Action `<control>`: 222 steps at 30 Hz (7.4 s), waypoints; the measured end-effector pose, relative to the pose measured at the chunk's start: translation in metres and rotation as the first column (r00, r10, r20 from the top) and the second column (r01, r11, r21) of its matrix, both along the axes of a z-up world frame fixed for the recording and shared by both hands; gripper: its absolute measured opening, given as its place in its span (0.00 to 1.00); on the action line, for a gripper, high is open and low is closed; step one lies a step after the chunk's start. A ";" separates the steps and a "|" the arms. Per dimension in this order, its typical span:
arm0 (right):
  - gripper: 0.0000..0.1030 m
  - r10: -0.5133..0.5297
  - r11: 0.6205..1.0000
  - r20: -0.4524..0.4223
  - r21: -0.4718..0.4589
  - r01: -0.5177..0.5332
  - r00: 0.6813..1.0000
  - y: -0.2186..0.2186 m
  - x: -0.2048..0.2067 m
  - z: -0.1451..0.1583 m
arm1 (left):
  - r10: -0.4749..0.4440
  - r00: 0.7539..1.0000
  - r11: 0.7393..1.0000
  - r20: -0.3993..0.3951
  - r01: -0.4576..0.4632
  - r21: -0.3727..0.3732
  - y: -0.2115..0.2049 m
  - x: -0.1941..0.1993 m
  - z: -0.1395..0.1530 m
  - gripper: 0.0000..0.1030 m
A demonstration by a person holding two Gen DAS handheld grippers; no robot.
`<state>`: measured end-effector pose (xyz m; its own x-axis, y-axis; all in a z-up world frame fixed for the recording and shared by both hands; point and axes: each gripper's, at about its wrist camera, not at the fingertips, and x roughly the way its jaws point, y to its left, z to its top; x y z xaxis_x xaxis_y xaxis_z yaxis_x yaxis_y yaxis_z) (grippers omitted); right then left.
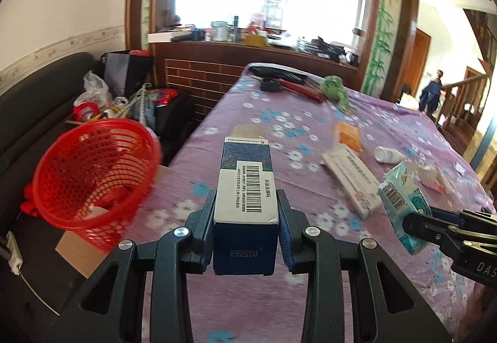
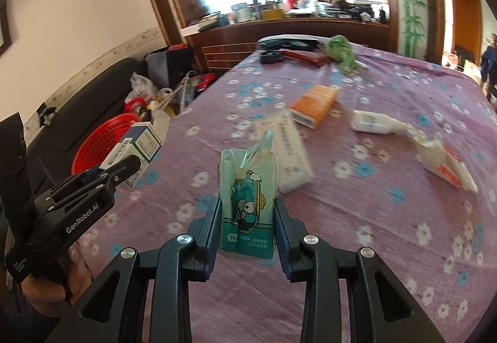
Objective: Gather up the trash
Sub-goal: 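Carry both items over the red wastebasket and open both tools to drop them, then move both tools back over the table toward the white medicine box and wrapper, then grasp the white medicine box with the left tool while the right tool grasps the red-white wrapper, then hold the white medicine box in the left tool and the red-white wrapper in the right tool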
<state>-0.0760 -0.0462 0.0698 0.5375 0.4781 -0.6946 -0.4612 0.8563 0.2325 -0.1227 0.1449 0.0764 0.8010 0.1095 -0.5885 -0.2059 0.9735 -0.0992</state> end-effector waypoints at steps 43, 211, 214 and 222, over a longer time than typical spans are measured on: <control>0.54 0.301 0.950 -0.076 0.107 -0.292 0.951 0.256 0.071 0.029 | 0.301 0.953 0.952 -0.024 -0.302 -0.052 0.217 -0.010 0.000 0.65; 0.43 -0.202 0.978 0.097 -0.033 0.206 0.974 -0.077 0.098 -0.029 | -0.062 0.998 0.984 0.021 0.057 0.166 -0.120 0.132 -0.027 0.47; 0.43 -0.205 0.977 0.094 -0.030 0.209 0.974 -0.077 0.098 -0.029 | -0.056 0.998 0.984 0.025 0.051 0.173 -0.120 0.131 -0.026 0.47; 0.43 -0.202 0.978 0.098 -0.031 0.206 0.975 -0.076 0.096 -0.028 | -0.057 0.998 0.983 0.027 0.051 0.178 -0.121 0.131 -0.026 0.47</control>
